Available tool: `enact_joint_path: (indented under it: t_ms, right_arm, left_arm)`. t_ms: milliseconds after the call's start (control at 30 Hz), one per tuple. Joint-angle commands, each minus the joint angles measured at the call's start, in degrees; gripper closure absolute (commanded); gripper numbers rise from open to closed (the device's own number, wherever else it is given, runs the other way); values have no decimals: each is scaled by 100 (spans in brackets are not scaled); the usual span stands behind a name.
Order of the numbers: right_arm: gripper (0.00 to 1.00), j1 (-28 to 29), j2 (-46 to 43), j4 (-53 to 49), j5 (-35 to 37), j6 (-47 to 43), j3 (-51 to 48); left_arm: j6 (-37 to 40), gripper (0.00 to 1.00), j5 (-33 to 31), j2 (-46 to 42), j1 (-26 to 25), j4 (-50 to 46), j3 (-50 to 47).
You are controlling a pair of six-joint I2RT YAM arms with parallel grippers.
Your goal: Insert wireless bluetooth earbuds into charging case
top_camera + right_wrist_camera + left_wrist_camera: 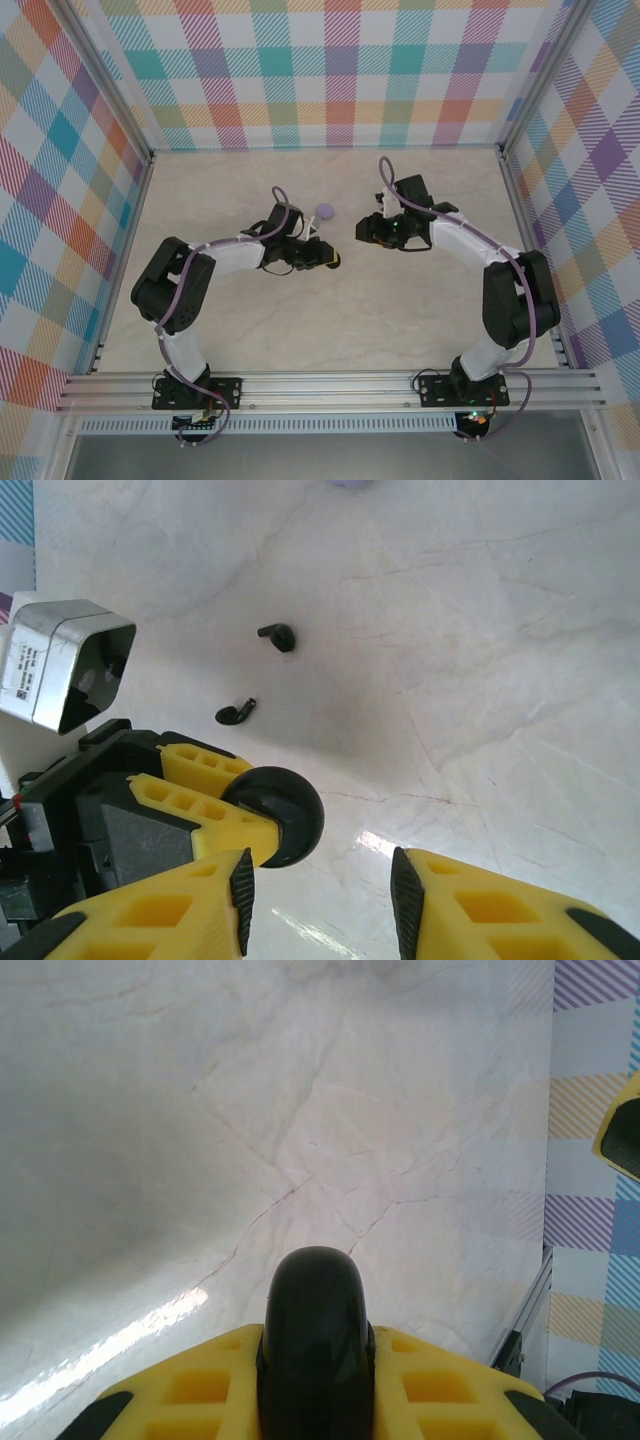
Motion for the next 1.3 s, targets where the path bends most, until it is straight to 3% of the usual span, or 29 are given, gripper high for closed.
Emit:
enact_joint_path:
  t_ms: [0, 367, 933, 1267]
  right_arm:
    - [57, 1, 83, -144, -191, -239, -140]
    - [59, 4, 340, -117, -317, -266, -215]
    - [58, 1, 458, -197, -328, -298, -151]
    - [58, 3, 490, -231, -300, -300, -118]
  left_arm:
    - [215, 81, 98, 110, 46, -211, 124]
    - [90, 81, -30, 447, 42, -139, -13]
    - [250, 67, -157, 448, 42, -351, -103]
    - [327, 65, -206, 385, 44, -489, -100]
